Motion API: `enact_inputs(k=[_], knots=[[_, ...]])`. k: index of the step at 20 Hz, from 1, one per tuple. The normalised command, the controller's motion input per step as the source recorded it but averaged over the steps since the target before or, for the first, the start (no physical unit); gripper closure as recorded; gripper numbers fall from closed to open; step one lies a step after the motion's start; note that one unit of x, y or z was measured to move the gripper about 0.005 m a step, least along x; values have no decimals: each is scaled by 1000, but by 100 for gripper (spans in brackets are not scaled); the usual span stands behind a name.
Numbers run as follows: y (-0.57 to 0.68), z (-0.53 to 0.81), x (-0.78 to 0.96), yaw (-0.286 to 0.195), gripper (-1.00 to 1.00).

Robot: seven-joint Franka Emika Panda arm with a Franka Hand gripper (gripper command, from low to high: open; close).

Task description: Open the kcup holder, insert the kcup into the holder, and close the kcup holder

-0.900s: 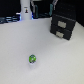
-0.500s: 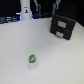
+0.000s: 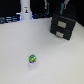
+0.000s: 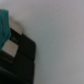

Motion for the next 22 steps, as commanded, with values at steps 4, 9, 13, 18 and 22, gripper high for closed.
enact_inputs(k=[4, 9, 13, 18, 22], knots=[[730, -122, -162, -175, -100], [676, -184, -79, -171, -100], [582, -223, -44, -158, -100], [529, -263, -60, -149, -100], [418, -324, -79, -140, -100]])
